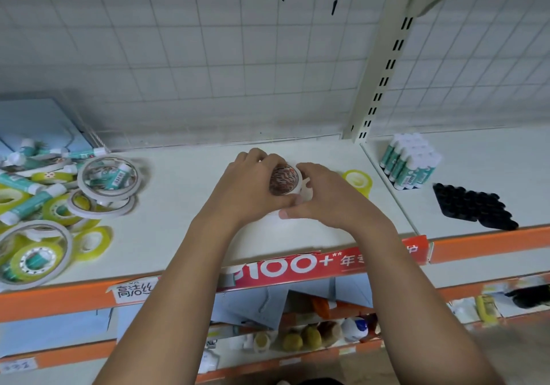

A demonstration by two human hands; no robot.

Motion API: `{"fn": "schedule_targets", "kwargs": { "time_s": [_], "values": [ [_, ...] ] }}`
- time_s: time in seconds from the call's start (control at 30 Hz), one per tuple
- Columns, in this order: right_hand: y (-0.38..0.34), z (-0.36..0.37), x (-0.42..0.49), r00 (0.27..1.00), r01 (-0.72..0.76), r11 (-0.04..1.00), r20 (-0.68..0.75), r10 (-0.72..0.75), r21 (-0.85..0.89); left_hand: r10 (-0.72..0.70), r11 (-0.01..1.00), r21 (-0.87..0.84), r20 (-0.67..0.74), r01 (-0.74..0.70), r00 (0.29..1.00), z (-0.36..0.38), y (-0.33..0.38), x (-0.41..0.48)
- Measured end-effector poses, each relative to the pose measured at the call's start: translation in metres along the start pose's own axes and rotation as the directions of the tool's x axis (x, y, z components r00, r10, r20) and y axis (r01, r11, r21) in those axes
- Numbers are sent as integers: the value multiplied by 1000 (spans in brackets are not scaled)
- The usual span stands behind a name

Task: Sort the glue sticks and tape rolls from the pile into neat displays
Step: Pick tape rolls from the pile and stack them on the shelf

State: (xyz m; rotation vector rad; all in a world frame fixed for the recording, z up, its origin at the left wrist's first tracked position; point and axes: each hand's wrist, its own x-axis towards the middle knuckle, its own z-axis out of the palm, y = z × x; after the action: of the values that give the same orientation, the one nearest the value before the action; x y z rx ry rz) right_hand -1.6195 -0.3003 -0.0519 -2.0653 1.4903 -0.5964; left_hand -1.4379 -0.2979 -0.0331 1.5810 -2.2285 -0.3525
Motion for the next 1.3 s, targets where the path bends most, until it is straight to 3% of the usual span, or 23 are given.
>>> {"fn": "schedule_targets", "kwargs": {
  "time_s": [0.17,0.27,0.4,0.6,0.77,1.03,1.3],
  "values": [
    [3,-2,0,999,-7,1000,39,7,9,-1,999,-36,29,2,1000,2,-5,1],
    [3,-1,0,999,-4,1000,52,4,-8,-60,984,-161,81,72,995,-3,-18,-3],
    [0,-1,1,999,21,1000,33,-21,9,-102,974,-187,133,126,986,-4,-30,-10],
    [-1,-2,1,999,-7,1000,38,6,24,-108,978,-173,45,115,993,3,-20,-8],
    [-3,-5,1,999,-8,999,54,6,32,-140,971,-186,84,154,987,1,-26,-12],
    [-8,-6,6,998,-25,999,52,24,23,-197,978,-60,69,201,978,-4,-20,-12],
    [-5,0,4,999,-38,999,29,38,-4,-199,974,-91,96,208,975,1,-20,-13]
  ]
}}
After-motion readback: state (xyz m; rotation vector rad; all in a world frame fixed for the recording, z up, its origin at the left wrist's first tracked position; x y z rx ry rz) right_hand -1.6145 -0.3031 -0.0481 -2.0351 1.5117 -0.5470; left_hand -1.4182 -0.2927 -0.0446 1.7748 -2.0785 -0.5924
